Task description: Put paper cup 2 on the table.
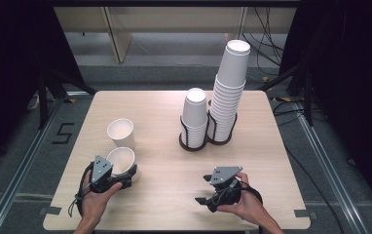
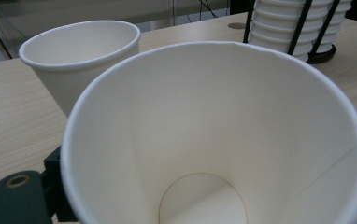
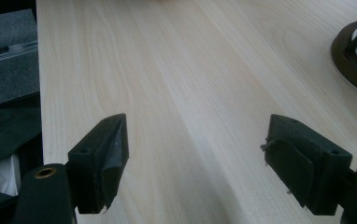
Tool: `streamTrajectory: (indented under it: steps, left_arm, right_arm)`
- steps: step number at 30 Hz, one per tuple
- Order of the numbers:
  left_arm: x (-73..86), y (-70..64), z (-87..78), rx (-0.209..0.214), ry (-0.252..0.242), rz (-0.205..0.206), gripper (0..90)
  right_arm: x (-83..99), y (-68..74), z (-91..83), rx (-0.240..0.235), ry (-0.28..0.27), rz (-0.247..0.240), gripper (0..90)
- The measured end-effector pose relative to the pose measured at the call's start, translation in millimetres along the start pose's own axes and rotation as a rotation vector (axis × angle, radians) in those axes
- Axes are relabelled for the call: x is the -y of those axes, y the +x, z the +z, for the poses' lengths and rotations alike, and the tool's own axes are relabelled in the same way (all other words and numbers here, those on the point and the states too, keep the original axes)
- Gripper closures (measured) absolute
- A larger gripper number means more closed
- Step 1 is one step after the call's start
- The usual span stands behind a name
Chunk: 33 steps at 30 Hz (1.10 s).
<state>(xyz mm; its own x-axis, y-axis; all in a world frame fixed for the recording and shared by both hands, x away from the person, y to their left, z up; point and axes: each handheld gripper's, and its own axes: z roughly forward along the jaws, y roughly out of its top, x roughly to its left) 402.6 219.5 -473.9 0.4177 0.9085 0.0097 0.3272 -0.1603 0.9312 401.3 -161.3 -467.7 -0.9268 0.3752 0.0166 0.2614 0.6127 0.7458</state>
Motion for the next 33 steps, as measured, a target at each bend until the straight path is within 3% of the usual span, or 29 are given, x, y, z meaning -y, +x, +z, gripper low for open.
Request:
streamTrajectory:
  steps: [15,18,20,21,23,33]
  left_arm:
    - [-0.9,22.1,11.2,-0.070,0.031,-0.010,12.5]
    - [-1.5,23.5,12.1,-0.068,0.036,-0.007,12.5]
    - [-1.5,22.7,13.3,-0.069,0.037,-0.011,12.4]
    - [-1.6,22.9,13.6,-0.068,0.041,-0.005,12.5]
    - [-1.4,22.9,15.1,-0.064,0.038,-0.005,12.4]
    - [0.7,24.2,22.3,-0.066,0.047,0.001,12.2]
  right_arm:
    - [0.8,-0.8,1.3,-0.001,0.010,-0.003,22.9]
    - [1.2,-0.5,1.3,0.000,0.007,0.012,22.9]
    - [0.9,-1.8,1.6,0.004,0.001,-0.011,22.8]
    - [1.3,0.2,1.2,-0.001,0.011,0.024,22.8]
    - [1.2,-1.0,1.7,-0.004,0.008,0.004,22.7]
    - [1.6,-0.4,2.7,-0.009,0.010,0.011,22.7]
